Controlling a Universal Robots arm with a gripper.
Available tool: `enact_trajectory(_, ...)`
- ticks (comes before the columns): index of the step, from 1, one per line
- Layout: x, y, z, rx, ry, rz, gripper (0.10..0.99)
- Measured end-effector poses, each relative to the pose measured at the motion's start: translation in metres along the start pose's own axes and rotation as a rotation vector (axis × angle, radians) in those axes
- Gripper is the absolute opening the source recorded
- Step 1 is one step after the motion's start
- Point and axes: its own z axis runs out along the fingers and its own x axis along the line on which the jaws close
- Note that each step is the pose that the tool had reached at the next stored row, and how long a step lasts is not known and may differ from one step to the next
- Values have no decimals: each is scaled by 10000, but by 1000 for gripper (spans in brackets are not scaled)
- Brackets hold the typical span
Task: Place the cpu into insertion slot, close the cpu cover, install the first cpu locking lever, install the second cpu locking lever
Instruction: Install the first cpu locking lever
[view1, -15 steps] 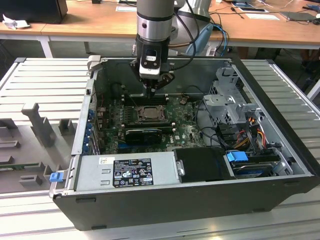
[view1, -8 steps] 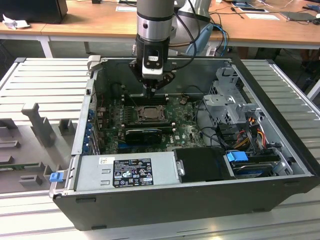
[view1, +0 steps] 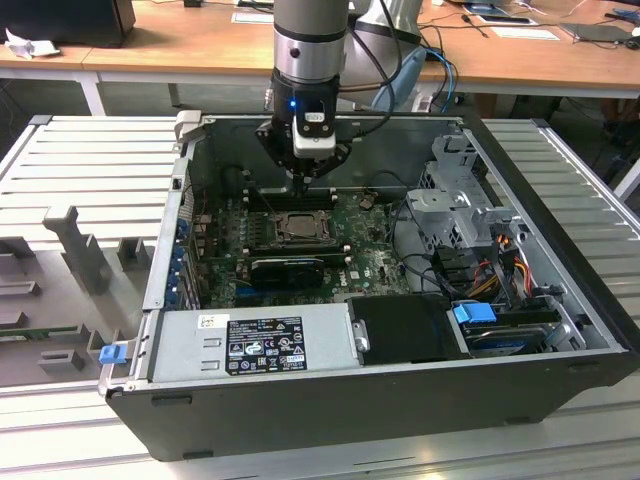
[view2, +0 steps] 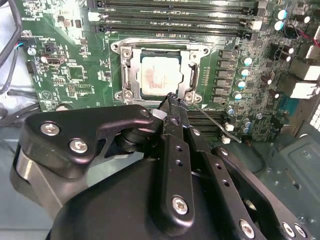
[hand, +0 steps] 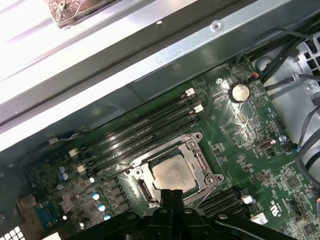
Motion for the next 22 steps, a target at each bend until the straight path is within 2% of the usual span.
enact_trajectory(18, 0, 0, 0, 28, 28, -1638, 106)
enact_trajectory(22, 0, 0, 1, 44, 44, -2571, 106)
